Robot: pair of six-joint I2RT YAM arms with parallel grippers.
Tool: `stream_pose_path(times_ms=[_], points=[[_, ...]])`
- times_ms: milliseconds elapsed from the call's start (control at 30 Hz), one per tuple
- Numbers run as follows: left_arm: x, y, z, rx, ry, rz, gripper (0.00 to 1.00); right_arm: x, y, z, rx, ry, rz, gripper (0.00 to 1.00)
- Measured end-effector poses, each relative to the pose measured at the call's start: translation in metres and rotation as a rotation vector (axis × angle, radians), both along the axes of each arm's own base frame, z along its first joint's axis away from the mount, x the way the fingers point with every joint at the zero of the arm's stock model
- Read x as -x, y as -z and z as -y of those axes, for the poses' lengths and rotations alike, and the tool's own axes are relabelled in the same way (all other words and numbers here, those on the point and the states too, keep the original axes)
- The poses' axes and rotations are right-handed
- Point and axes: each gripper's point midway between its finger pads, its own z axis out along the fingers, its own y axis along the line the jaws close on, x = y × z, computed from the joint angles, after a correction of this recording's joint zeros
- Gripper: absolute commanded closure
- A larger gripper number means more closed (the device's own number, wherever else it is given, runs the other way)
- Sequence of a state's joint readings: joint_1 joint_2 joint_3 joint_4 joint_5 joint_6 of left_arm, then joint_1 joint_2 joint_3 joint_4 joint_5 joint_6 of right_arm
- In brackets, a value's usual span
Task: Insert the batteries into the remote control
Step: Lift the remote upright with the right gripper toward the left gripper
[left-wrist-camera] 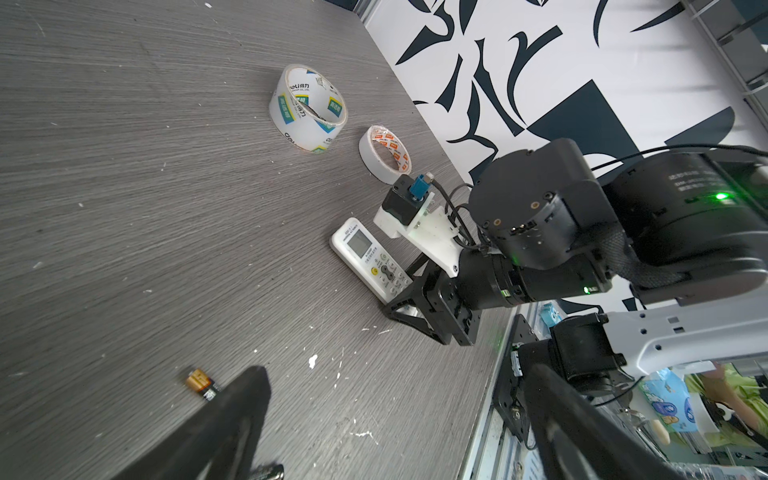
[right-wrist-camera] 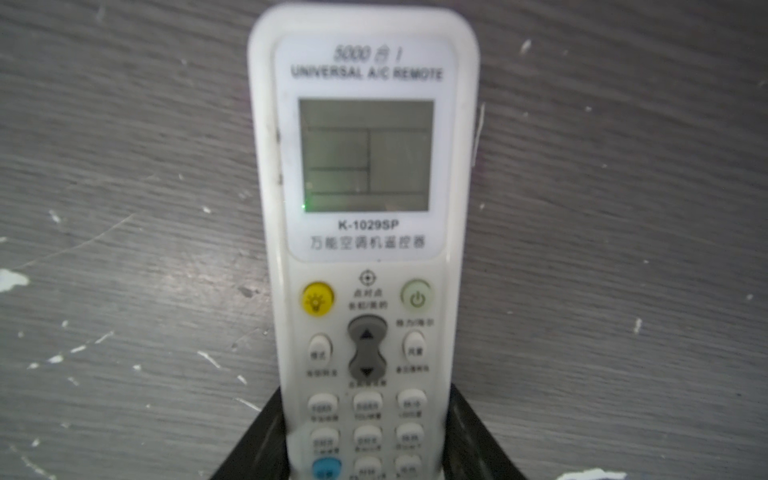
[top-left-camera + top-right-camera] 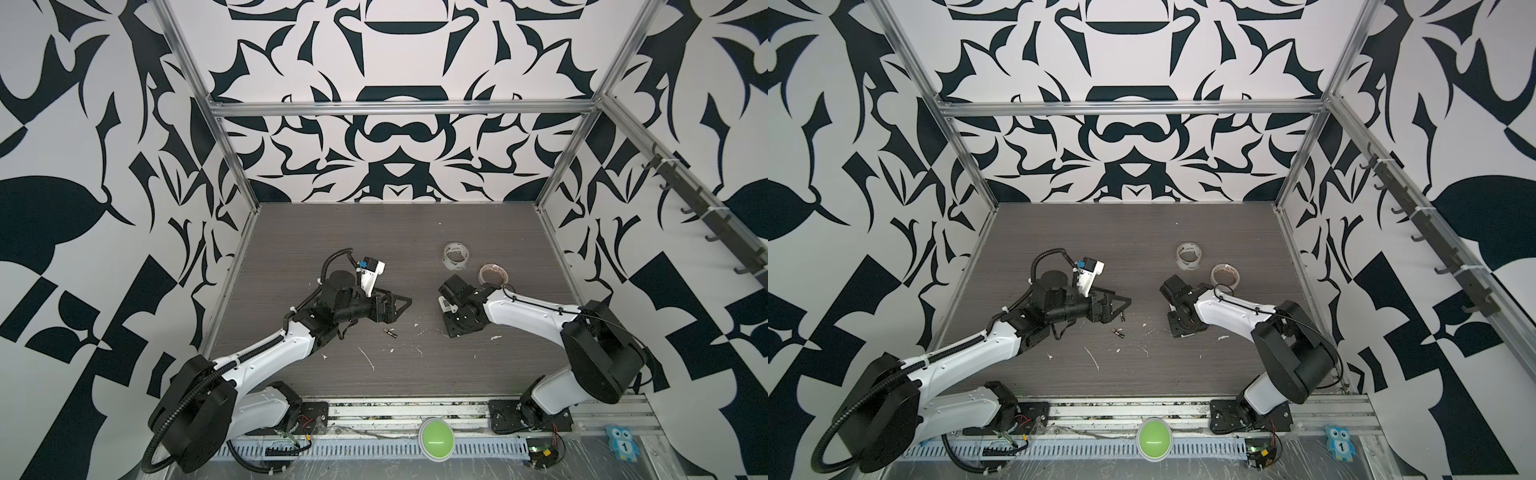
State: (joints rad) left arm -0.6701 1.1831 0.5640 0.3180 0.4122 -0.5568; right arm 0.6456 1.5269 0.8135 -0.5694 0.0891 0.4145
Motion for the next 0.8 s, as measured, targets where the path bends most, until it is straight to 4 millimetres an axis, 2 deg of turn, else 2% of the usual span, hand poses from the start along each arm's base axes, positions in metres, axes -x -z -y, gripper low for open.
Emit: stream_pose_path(times_ms=[67,133,233,433,667,800], points=[[0.0,0.0,0.0,0.005,-0.002,-0.008,0.01,-0.001,-0.002,-0.003,-0.022,-0.003,0.016,0.74],[0.001,-0.003,0.001,0.018,-0.001,-0.015,0.01,0.0,-0.009,-0.007,-0.069,-0.009,0.044,0.76],[0.004,-0.013,0.001,0.044,0.006,-0.007,0.01,0.001,-0.029,-0.018,-0.182,-0.028,0.106,0.78],[0.01,-0.043,0.001,0.115,0.03,0.035,0.0,-0.002,-0.086,-0.049,-0.434,-0.101,0.245,0.89],[0.018,-0.073,0.007,0.228,0.077,0.032,0.05,0.008,-0.162,-0.085,-0.747,-0.242,0.382,0.93],[0.023,-0.096,0.007,0.286,0.095,0.062,0.06,0.017,-0.189,-0.1,-0.867,-0.324,0.398,0.97]])
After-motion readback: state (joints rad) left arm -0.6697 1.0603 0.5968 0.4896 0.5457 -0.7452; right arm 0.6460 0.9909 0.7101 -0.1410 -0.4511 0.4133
